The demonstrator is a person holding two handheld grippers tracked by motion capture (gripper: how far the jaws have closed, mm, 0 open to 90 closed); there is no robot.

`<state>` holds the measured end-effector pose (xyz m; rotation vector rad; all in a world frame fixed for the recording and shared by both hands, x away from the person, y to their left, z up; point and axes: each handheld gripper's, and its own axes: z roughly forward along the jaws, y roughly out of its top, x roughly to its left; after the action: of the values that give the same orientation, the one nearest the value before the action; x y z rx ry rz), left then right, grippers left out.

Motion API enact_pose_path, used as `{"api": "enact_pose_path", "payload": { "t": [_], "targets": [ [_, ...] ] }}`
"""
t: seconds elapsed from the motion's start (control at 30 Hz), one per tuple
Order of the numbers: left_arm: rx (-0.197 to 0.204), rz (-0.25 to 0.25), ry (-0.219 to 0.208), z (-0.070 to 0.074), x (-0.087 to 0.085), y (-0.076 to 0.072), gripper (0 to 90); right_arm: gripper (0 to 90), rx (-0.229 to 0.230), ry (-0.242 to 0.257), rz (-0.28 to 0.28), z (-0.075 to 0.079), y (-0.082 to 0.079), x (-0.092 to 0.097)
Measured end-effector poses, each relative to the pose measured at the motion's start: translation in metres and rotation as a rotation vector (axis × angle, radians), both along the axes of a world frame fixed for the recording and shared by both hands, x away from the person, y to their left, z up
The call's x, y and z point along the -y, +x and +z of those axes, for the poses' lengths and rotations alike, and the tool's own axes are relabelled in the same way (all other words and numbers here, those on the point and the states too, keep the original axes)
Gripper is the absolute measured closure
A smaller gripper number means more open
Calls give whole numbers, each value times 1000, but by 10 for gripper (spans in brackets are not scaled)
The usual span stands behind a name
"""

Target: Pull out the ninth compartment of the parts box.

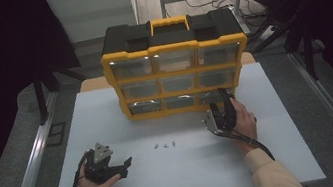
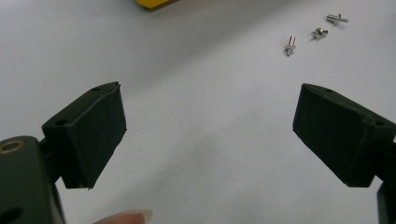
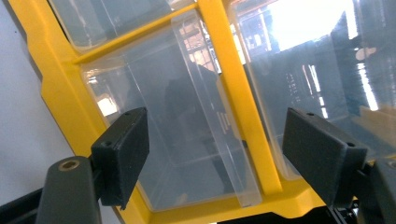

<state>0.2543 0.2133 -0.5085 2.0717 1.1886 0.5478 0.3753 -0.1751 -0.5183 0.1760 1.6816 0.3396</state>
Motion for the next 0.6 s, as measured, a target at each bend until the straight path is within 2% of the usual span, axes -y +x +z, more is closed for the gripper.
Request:
{"api": "enact_pose_path", "payload": {
  "t": [0.6],
  "targets": [
    [-2, 3, -7, 0, 0, 0, 96, 354, -14, -14, -9, -2, 7, 1]
  ]
}}
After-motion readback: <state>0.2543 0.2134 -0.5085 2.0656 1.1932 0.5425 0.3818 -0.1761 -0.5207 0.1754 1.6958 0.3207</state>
